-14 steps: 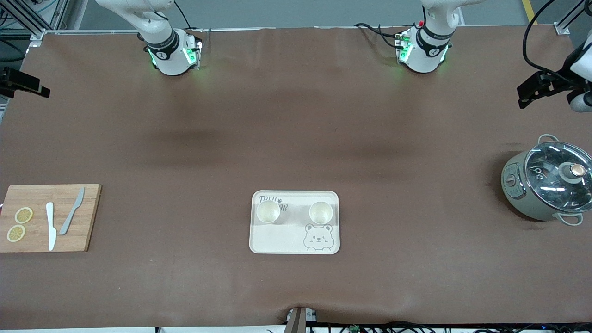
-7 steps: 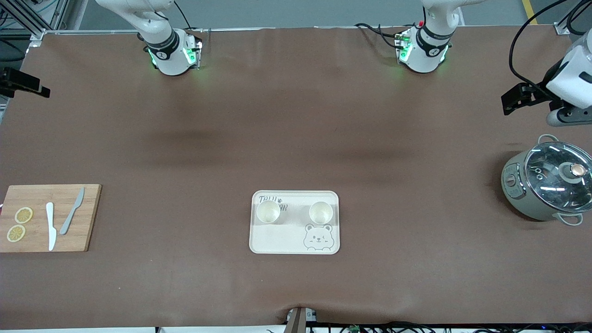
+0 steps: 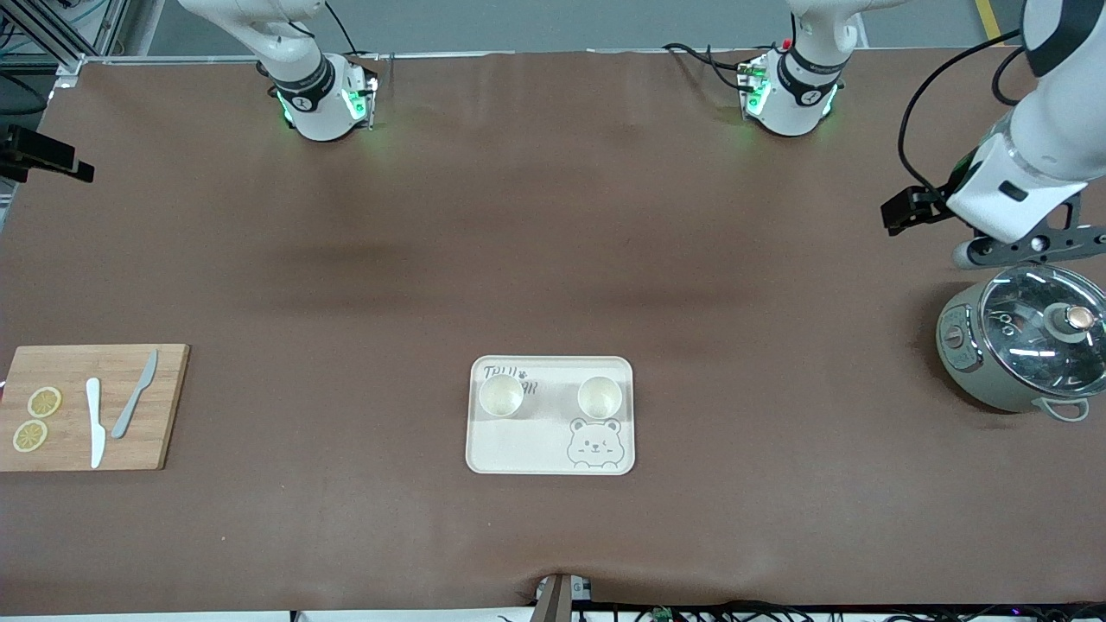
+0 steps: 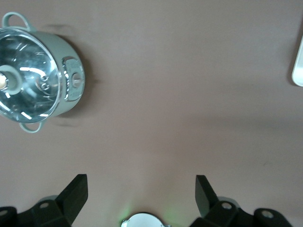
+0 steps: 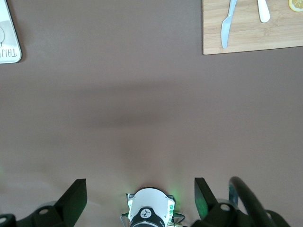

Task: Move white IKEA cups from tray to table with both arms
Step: 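Reach the left gripper past the pot toward the white cup on the tray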

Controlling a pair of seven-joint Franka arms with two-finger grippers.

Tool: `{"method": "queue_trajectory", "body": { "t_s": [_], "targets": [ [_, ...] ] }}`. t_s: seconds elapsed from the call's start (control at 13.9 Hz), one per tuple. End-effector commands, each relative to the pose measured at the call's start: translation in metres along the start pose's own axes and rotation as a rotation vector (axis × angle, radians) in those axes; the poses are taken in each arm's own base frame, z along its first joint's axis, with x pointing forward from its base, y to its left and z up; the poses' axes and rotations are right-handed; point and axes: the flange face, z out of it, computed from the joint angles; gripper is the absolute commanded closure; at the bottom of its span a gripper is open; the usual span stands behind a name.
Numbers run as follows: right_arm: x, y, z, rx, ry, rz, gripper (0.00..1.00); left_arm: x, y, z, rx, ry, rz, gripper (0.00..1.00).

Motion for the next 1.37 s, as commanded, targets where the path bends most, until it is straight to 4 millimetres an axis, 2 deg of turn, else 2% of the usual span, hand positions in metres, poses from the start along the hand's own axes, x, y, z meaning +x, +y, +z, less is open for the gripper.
{"method": "queue_trajectory", "body": {
  "t_s": [0.0,0.14,0.43,0.58,0.79,0.94,1.08,1.23,1.3],
  "targets": [
    [-0.007,0.0,0.0,0.026,0.003,0.013,0.0,0.025,0.008,0.019,-0.016,0.014,0.001,0.0],
    [-0.007,0.0,0.0,0.026,0.003,0.013,0.0,0.041,0.018,0.032,-0.042,0.04,0.015,0.0],
    [-0.007,0.0,0.0,0.026,0.003,0.013,0.0,0.079,0.055,0.084,-0.135,0.032,0.057,0.0],
    [-0.007,0.001,-0.001,0.026,0.004,0.014,0.0,0.091,0.088,0.104,-0.165,0.064,0.085,0.0],
    [-0.007,0.001,-0.001,0.026,0.004,0.014,0.0,0.106,0.135,0.137,-0.214,0.095,0.018,0.0],
    [-0.007,0.001,-0.001,0.026,0.004,0.014,0.0,0.111,0.175,0.158,-0.25,0.139,0.014,0.0],
    [-0.007,0.001,-0.001,0.026,0.004,0.014,0.0,0.118,0.201,0.186,-0.291,0.159,-0.02,0.0],
    [-0.008,0.002,-0.001,0.027,0.004,0.016,0.0,0.115,0.229,0.2,-0.312,0.171,-0.046,0.0],
    [-0.007,0.001,0.0,0.027,0.001,0.014,0.0,0.117,0.235,0.21,-0.295,0.172,-0.051,0.0]
  ]
}}
